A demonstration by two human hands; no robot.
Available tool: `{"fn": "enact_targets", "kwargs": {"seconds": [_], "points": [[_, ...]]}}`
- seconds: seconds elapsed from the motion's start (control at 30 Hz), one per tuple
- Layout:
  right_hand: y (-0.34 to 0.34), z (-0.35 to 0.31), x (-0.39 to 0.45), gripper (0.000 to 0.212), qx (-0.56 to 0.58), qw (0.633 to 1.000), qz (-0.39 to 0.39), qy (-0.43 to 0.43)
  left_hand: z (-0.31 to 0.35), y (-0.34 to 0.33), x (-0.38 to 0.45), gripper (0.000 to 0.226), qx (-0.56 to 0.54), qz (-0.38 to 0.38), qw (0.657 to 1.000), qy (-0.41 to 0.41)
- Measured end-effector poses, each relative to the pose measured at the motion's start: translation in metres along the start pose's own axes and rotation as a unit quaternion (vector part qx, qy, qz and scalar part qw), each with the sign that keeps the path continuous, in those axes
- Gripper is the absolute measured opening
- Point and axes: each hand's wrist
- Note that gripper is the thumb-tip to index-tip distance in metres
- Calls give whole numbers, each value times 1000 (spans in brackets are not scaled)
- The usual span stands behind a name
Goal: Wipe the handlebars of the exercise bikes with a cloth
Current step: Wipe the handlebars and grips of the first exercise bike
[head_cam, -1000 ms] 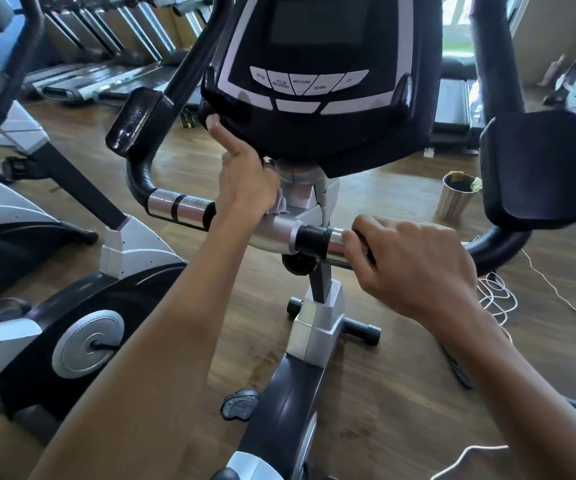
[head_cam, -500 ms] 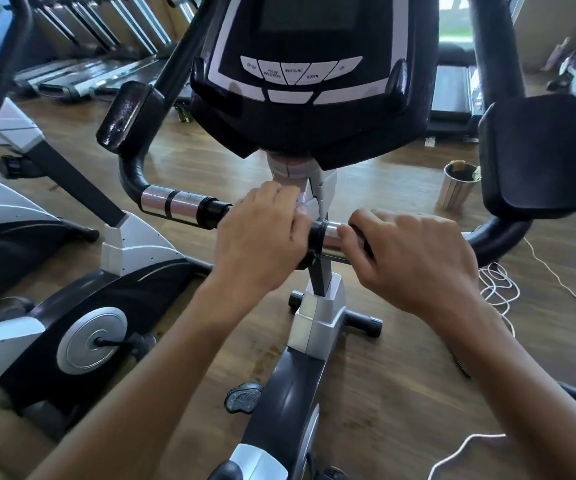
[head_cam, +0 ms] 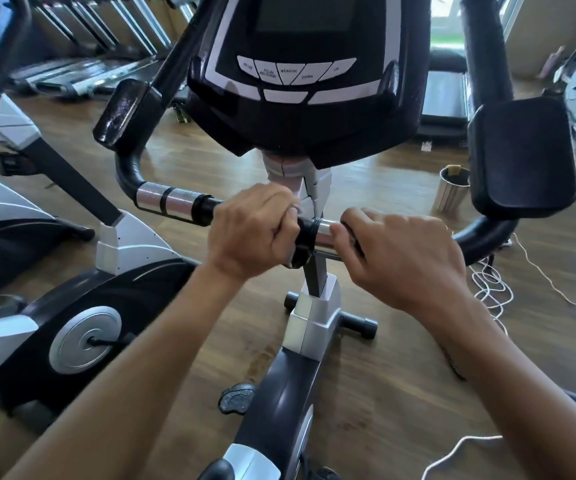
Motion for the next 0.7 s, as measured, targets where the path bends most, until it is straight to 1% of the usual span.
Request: {"fn": "enact_targets", "kwargs": {"seconds": [0.07,0.17,0.23,0.3,0.33,0.4,0.47,0.57,0.63,0.7], "points": [[0,-1,-1,48,-2,1000,6,2,-9,4,7,31,16,-8,1000,26],[2,0,-4,47,-4,1000,3,0,3,3,7,36,43,-2,994,98],[6,3,-6,46,25,999,-21,5,11,2,7,37,27,12,991,128],[13,11,-10,43,78,996,-39,13,17,3,11,37,-11,37,991,131],[18,16,-14,42,114,993,-40,10,24,3,15,36,-29,50,991,124],[28,31,-27,39,187,982,-5,-10,47,0,25,33,-72,69,990,104],[37,54,-44,31,228,971,68,-34,80,-4,36,28,-117,83,986,81],[54,95,-73,18,246,950,168,-91,131,-16,48,31,-160,111,980,30],[65,124,-90,16,235,942,190,-145,165,-26,55,35,-201,133,971,-6],[74,154,-103,16,218,940,174,-195,201,-39,60,40,-256,144,955,-39]]}}
Point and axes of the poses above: each hand's wrist, its own x-axis towards the middle knuckle, its own y-axis out of the back of the hand, z = x × y, and after that the axes turned 14 degrees about z, right-handed
